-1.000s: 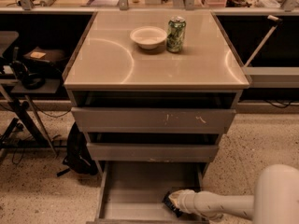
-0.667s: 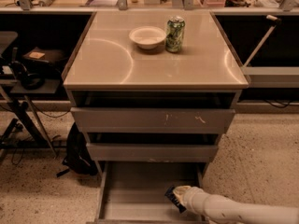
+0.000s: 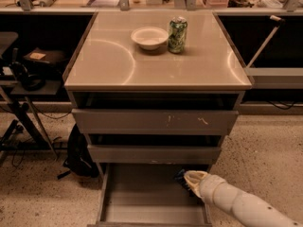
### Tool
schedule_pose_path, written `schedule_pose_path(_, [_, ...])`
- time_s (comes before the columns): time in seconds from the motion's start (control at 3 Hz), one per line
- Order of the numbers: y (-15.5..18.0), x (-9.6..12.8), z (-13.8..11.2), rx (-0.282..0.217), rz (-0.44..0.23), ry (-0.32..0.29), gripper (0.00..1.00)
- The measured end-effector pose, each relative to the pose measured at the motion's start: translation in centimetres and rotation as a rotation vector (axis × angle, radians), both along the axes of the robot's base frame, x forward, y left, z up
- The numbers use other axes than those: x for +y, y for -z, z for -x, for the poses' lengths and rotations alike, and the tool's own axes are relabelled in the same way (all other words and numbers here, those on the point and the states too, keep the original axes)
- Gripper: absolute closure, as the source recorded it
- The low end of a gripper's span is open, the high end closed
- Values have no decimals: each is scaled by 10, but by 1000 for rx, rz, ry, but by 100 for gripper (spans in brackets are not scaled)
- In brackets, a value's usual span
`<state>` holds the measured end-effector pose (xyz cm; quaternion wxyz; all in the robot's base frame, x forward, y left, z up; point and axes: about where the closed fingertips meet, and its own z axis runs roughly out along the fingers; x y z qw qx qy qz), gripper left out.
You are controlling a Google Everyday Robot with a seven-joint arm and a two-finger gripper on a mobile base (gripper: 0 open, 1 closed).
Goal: Pick rxbar blueberry from bottom drawer and place on counter
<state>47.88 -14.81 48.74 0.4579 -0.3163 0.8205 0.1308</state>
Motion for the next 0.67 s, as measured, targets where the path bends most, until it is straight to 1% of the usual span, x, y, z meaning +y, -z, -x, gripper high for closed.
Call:
schedule_pose_path(0.33, [-91,-35,-19,-37,-25,78,100])
schedule_pose_path(0.67, [-170,-52,-40,-57,-38,178,100])
